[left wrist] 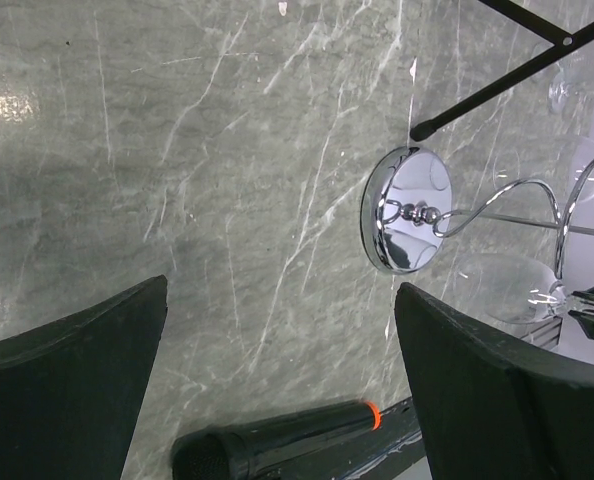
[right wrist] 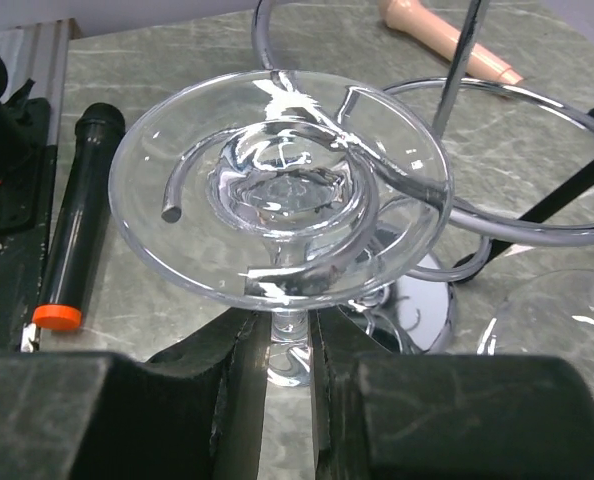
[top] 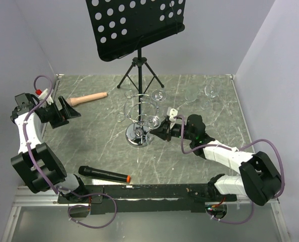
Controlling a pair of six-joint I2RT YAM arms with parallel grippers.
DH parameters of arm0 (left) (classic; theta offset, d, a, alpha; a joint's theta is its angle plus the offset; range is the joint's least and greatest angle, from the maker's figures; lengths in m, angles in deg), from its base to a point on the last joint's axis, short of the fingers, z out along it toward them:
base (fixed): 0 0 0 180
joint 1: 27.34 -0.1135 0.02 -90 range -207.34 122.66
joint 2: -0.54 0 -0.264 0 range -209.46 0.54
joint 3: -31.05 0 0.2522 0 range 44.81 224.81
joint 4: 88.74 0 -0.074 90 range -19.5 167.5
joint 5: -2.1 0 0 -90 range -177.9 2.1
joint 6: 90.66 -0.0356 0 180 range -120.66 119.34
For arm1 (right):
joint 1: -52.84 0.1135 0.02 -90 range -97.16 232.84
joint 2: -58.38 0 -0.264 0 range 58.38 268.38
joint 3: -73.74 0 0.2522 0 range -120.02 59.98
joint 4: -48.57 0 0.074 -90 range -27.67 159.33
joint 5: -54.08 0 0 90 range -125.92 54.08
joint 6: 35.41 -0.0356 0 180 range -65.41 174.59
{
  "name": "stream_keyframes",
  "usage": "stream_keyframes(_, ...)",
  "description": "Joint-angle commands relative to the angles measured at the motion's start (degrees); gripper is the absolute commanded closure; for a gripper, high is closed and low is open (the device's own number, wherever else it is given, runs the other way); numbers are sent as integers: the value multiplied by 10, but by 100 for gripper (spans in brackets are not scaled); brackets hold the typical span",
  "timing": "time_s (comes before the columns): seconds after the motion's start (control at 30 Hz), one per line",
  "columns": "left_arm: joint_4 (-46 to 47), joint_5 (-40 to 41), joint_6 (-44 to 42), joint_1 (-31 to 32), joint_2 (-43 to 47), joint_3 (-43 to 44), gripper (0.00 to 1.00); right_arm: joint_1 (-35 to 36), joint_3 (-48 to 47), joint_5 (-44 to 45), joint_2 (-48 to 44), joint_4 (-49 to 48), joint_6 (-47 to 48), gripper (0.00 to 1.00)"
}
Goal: Take the wine glass off the wine glass rack
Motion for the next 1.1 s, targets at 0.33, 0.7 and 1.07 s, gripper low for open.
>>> stream_keyframes(0.33,31,-31,32,-6,21,-11,0,2,-16,16,-65,-8,34,100)
stream_keyframes(0.7,55,-13,56,-6,24,-14,1,2,5,11,-119,49,59,100)
stream_keyframes(1.07,104,8,87,-3,29,-4,0,-2,-17,14,-180,175,102,100)
